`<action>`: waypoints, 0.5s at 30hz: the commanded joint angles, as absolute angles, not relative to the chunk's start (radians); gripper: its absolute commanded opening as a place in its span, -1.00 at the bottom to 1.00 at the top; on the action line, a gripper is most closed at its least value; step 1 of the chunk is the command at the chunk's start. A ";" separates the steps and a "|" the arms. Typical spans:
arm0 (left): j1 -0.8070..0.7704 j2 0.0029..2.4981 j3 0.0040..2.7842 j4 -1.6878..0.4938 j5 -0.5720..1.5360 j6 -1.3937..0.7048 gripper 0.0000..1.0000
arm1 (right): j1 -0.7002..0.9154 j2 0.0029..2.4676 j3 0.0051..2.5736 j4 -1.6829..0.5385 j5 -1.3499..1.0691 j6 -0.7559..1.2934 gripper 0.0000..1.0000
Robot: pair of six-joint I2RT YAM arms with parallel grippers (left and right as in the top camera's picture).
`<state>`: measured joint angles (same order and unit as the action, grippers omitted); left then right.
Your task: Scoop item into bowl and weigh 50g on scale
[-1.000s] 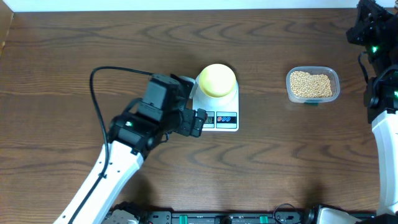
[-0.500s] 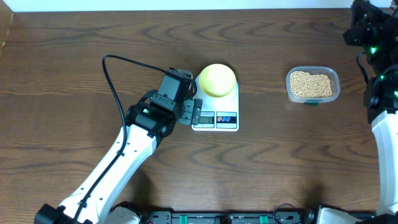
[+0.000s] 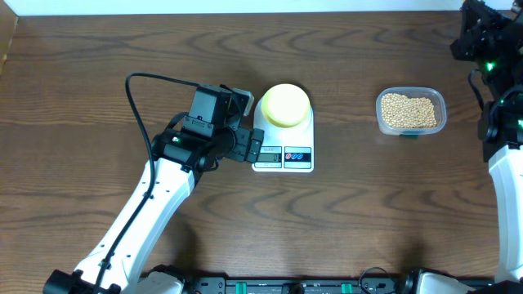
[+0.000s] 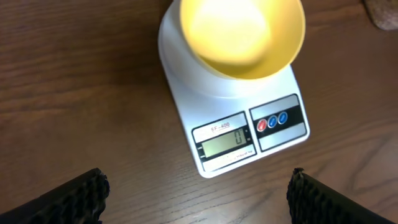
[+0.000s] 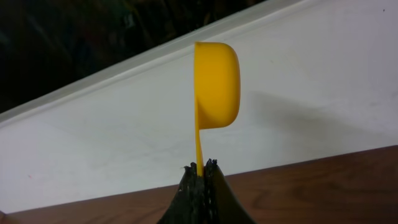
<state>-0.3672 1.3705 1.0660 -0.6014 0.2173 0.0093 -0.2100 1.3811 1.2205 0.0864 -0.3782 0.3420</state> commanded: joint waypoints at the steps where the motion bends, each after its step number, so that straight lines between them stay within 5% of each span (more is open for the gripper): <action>1: -0.363 1.373 1.062 -0.604 0.251 0.048 0.88 | -0.203 1.377 1.230 0.088 -0.384 0.305 -0.98; 15: -0.364 1.375 1.061 -0.592 0.264 0.052 0.88 | -0.202 1.377 1.230 0.091 -0.384 0.305 -0.98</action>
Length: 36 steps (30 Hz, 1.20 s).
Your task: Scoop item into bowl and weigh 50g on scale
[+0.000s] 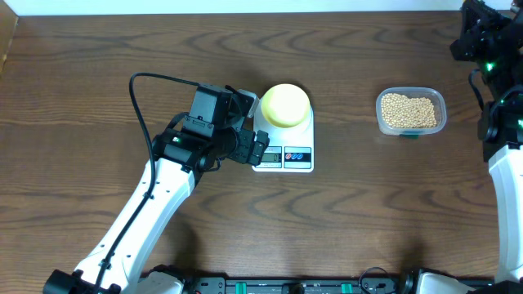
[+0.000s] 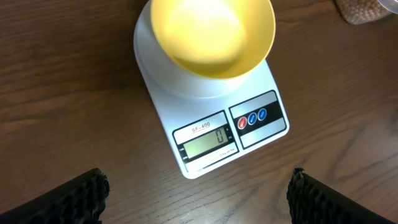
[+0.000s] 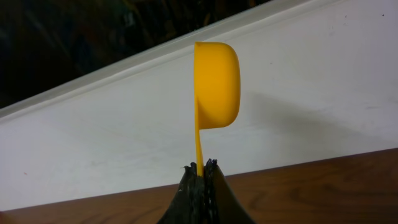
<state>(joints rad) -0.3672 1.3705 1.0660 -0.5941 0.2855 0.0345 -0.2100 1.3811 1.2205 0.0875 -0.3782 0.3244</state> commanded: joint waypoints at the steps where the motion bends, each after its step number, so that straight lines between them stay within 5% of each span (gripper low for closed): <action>1: -0.364 1.375 1.061 -0.592 0.254 0.052 0.88 | -0.202 1.377 1.230 0.090 -0.384 0.305 -0.98; 36: -0.403 1.377 1.061 -0.607 0.295 0.164 0.88 | -0.204 1.377 1.230 0.131 -0.366 0.264 -0.98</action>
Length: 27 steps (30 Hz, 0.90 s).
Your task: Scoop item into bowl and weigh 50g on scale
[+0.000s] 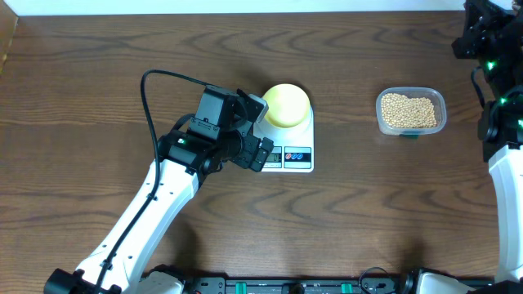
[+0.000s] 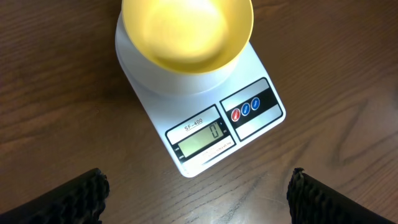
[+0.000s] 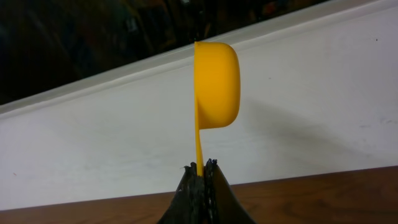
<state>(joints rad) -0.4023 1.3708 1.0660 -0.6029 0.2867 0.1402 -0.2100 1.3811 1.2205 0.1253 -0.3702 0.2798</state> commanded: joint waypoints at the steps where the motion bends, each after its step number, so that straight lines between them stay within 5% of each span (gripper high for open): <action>1: -0.403 1.377 1.061 -0.607 0.294 0.164 0.88 | -0.204 1.377 1.230 0.131 -0.366 0.264 -0.98; 27: -0.403 1.377 1.061 -0.608 0.265 0.164 0.88 | -0.215 1.377 1.230 0.054 -0.575 0.276 -0.98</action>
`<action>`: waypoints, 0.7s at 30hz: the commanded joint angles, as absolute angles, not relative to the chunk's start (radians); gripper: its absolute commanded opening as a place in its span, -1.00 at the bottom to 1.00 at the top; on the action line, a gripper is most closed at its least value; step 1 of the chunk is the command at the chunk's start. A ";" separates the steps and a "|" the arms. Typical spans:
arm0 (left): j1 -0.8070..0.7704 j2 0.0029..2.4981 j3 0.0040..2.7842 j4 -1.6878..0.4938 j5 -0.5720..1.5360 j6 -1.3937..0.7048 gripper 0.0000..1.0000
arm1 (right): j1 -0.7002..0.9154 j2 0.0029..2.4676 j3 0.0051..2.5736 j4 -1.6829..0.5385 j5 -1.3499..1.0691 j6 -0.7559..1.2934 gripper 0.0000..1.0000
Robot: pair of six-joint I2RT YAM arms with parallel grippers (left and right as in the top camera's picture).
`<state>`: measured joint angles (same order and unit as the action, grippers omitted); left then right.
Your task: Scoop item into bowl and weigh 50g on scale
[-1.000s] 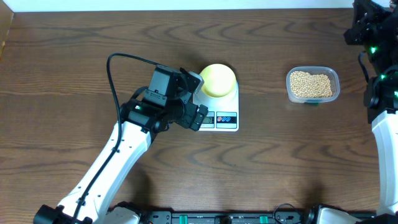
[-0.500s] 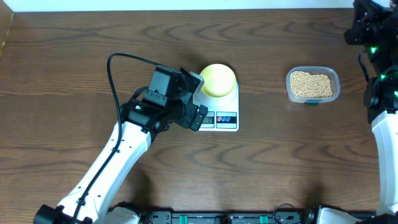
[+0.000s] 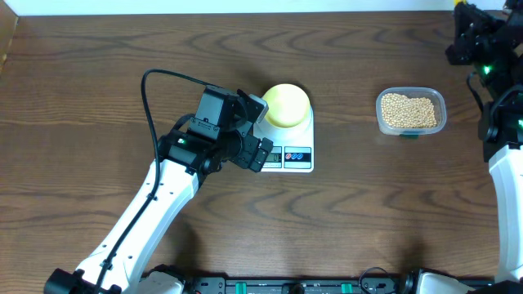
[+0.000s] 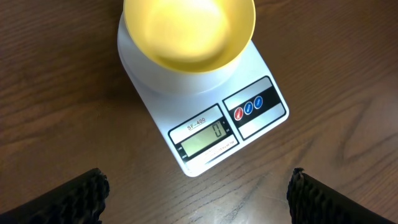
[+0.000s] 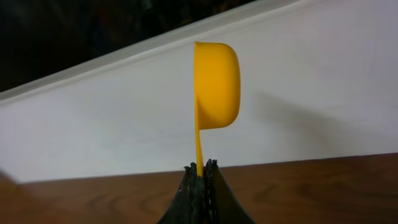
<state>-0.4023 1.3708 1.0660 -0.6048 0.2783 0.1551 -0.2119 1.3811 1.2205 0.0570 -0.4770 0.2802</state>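
Note:
A yellow bowl [image 3: 286, 104] stands empty on the white scale [image 3: 283, 155]; in the left wrist view the bowl [image 4: 189, 31] tops the scale [image 4: 205, 134], whose display reads 0. My left gripper [image 3: 260, 151] hangs open just left of the scale's front, fingers [image 4: 74, 199] wide apart over bare wood. A clear tub of beans [image 3: 410, 112] sits to the right. My right gripper [image 5: 200, 167] is shut on the handle of a yellow scoop [image 5: 216, 84], held upright at the far right corner [image 3: 467, 41].
The wooden table [image 3: 98, 82] stretches left and in front of the scale. A white wall strip [image 5: 93, 143] runs behind the table's far edge. A black cable [image 3: 147, 98] loops from the left arm.
The right wrist has turned slightly, so more table shows under the scoop. The left gripper and the scale stand as before.
My left gripper hung open close to the scale's left side, then lay a little further right and back from it, with more of the scale in view. The scale read 0 throughout. My right gripper held the scoop upright the whole time.

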 commanded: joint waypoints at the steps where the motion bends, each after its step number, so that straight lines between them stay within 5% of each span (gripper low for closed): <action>1: -0.403 1.377 1.061 -0.608 0.265 0.164 0.88 | -0.215 1.377 1.230 0.052 -0.587 0.276 -0.98; 9: -0.403 1.377 1.061 -0.608 0.265 0.164 0.88 | -0.215 1.382 1.230 -0.015 -0.573 0.275 -0.98; 21: -0.403 1.377 1.061 -0.608 0.265 0.164 0.88 | -0.237 1.388 1.230 -0.076 -0.249 0.275 -0.98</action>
<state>-0.4023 1.3708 1.0660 -0.6048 0.2783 0.1551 -0.2211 1.3830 1.2205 -0.0708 -0.3477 0.2802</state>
